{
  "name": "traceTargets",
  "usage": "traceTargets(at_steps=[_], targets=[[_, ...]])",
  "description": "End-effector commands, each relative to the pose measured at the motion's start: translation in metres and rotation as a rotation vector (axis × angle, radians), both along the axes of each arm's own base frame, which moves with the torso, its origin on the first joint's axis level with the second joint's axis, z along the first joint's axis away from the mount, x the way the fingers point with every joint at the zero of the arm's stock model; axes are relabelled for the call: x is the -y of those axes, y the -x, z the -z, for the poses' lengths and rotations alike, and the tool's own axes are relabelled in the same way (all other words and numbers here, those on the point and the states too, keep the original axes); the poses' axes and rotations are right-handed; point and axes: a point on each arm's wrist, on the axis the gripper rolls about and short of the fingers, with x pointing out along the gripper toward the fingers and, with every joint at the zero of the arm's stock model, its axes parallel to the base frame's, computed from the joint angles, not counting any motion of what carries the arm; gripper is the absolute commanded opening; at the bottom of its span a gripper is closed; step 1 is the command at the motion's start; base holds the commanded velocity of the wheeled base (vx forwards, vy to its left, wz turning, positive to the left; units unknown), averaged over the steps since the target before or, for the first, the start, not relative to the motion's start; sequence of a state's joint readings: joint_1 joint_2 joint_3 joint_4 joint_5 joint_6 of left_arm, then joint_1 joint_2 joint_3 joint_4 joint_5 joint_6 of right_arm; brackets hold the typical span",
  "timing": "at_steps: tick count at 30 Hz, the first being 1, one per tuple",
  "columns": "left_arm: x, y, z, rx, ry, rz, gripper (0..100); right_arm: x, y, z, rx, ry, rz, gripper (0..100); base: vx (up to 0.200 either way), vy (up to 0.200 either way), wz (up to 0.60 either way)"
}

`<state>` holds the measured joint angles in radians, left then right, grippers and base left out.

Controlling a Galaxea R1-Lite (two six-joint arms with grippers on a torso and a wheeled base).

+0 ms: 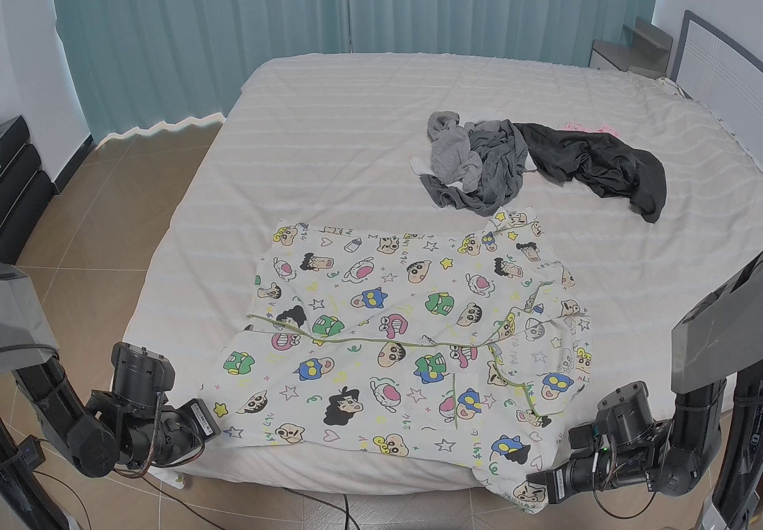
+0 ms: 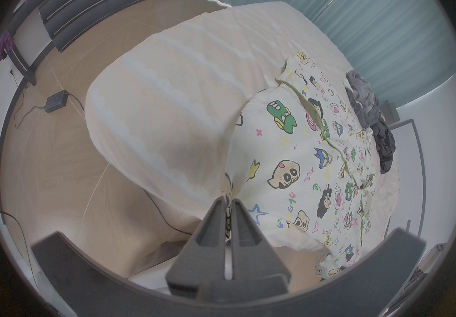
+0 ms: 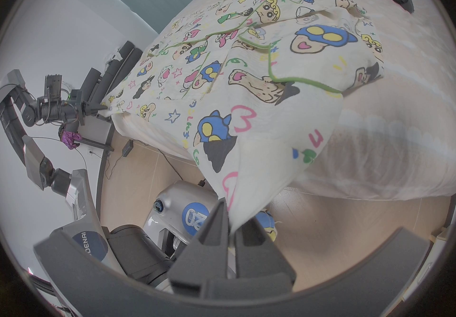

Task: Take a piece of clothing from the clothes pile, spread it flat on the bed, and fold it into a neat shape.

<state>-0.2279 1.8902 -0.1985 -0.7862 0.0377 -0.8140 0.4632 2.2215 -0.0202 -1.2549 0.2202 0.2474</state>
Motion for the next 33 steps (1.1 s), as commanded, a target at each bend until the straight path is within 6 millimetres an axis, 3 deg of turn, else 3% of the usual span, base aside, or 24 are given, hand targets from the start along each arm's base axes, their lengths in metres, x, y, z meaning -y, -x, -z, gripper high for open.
traceTargets(at_steps=[1, 22, 29, 33], targets=[[0.000, 0.006, 0.002, -0.020, -0.005, 0.006, 0, 0.003, 0.004, -0.002, -0.007, 0.003, 0.004, 0, 0.000, 0.000, 0.00], [0.005, 0.041, 0.017, -0.155, -0.040, 0.077, 0, 0.014, 0.024, -0.014, -0.139, 0.077, 0.008, 0, 0.000, 0.000, 0.00], [0.007, 0.039, 0.015, -0.138, -0.039, 0.088, 0, 0.013, 0.023, -0.017, -0.113, 0.058, 0.008, 0, 0.000, 0.000, 0.00], [0.011, 0.029, 0.008, -0.077, -0.023, 0.080, 0, 0.017, 0.015, -0.028, -0.024, 0.004, 0.044, 0, 0.000, 0.000, 0.00]])
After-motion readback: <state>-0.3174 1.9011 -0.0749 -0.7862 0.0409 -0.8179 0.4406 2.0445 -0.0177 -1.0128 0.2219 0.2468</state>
